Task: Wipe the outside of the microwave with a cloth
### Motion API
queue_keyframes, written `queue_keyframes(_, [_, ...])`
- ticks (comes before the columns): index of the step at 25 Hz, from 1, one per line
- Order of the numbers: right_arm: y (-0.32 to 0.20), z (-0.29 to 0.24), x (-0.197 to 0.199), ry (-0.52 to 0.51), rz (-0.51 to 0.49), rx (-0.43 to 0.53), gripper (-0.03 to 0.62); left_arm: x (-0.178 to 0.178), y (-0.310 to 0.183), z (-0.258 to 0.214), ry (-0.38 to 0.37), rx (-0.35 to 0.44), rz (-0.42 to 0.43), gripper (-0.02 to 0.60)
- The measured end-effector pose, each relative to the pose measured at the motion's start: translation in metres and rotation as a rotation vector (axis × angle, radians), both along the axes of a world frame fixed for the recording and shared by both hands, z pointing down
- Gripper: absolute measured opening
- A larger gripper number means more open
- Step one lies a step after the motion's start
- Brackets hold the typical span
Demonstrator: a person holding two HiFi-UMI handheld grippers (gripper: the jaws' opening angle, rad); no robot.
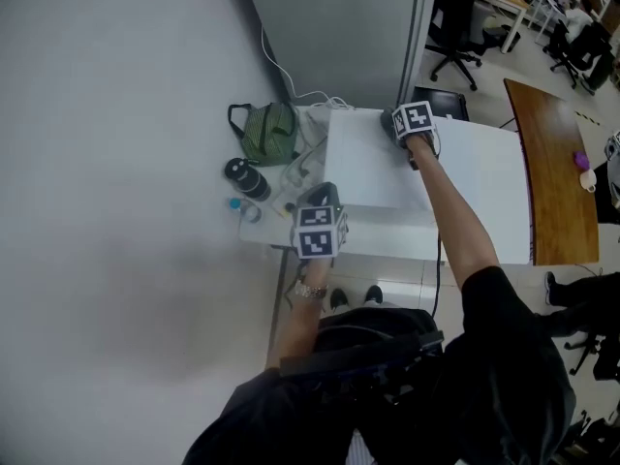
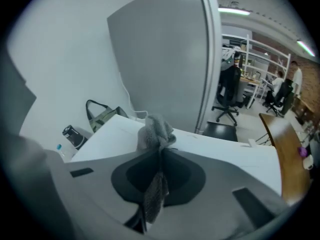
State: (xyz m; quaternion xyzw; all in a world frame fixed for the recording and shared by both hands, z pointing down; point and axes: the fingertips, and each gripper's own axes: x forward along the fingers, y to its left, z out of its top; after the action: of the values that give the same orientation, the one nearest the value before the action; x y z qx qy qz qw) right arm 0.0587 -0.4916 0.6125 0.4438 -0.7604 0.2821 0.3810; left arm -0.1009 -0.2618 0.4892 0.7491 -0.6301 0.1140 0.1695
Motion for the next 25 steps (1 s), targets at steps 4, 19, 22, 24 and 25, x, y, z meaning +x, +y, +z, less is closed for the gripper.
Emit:
queue_keyframes(4, [-0.001,0.003,0.107,0.017,0.143,0.007,0.025,0.027,-0.013,-0.001,0.012,-0.001,0.062,-0.014])
queue_keyframes(19, [0.027,-0.043,0.085,-0.097,0.115,0.108,0.023,0.024,0.006,-0.007,0.000,0.020,0.053,-0.014])
queue_keyframes(22, [0.047,-0.055,-0.034,-0.224,-0.057,0.131,0.023,0.013,0.015,-0.009,-0.012,0.022,0.028,-0.014])
queue_keyframes(24, [0.076,-0.041,-0.094,-0.242,-0.135,0.039,0.023,0.006,0.021,-0.012,-0.015,0.022,0.010,-0.015])
queue_keyframes(25, [0.088,-0.033,-0.118,-0.234,-0.169,-0.002,0.023,0.002,0.023,-0.012,-0.016,0.021,0.001,-0.014])
